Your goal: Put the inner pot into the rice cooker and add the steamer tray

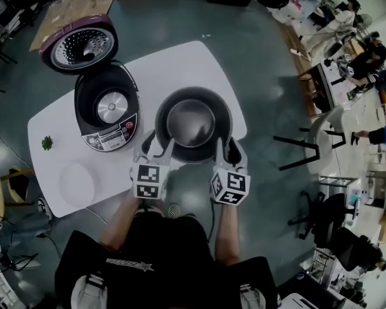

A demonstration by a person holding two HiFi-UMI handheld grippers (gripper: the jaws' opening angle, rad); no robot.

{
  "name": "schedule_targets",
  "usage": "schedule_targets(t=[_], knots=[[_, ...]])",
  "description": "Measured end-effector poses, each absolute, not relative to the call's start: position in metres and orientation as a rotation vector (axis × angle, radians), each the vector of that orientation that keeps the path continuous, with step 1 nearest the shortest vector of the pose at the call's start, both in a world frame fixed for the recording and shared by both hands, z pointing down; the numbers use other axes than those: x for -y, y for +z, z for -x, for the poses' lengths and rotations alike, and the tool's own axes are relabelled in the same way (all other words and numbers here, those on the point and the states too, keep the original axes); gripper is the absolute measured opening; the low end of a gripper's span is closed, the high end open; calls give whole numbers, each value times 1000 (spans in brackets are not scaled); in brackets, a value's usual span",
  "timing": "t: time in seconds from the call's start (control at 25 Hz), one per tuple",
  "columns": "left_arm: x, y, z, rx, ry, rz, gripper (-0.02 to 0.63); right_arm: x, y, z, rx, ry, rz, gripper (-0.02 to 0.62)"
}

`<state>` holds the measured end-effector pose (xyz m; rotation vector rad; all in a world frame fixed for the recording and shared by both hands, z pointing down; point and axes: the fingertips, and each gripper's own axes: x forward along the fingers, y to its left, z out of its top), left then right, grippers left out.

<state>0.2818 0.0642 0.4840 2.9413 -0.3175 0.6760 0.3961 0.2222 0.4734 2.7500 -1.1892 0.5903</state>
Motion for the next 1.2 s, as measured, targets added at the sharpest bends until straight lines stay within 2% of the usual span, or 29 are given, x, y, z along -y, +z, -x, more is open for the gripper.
schedule_targets(t=[0.6,1.2], knots=[[-4,405,-253,550,438,-2992,219,-149,388,-385,1390,308,-2727,117],[105,371,-194,877,351,-2964,215,-12,359,-352,1708,203,-2621,115]])
